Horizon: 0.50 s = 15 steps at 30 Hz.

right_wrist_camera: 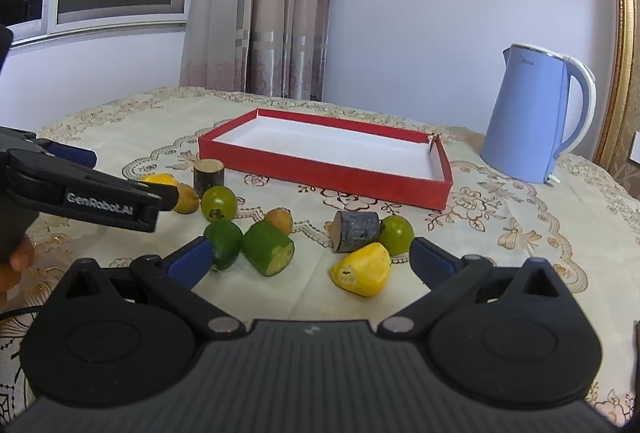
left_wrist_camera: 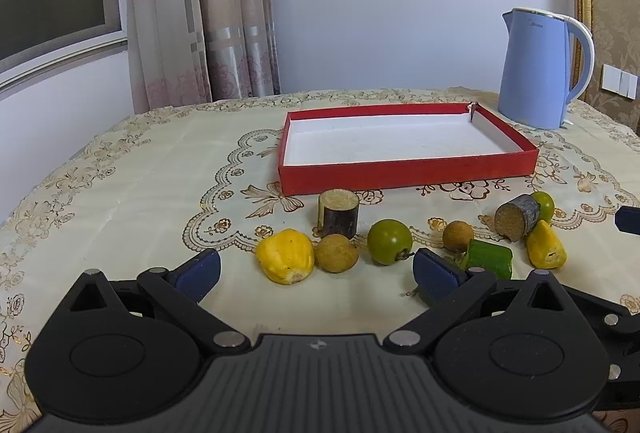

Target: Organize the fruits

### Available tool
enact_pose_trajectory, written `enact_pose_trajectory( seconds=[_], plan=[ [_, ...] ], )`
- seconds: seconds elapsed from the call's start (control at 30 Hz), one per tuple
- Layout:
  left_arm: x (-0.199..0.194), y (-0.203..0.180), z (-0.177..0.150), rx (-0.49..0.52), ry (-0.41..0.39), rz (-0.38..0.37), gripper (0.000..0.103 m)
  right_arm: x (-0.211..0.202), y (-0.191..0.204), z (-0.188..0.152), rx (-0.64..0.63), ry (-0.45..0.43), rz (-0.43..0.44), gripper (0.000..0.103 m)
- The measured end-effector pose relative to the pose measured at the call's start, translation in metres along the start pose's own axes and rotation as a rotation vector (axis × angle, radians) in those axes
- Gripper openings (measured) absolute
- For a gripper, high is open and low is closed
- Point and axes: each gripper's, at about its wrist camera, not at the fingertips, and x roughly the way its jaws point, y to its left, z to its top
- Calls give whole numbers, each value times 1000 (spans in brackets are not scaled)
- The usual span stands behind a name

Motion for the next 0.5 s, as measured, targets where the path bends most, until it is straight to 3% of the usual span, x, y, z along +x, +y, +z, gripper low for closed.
enact_pose_trajectory(
  seconds=[0.17, 0.5],
  plan=[
    [0, 0, 0, 25, -16, 4, 103, 3, -2, -1, 5, 16, 3, 103],
    [5, -9, -1, 3, 17, -111, 103, 7, -5, -3, -36, 11, -28, 103]
  ],
)
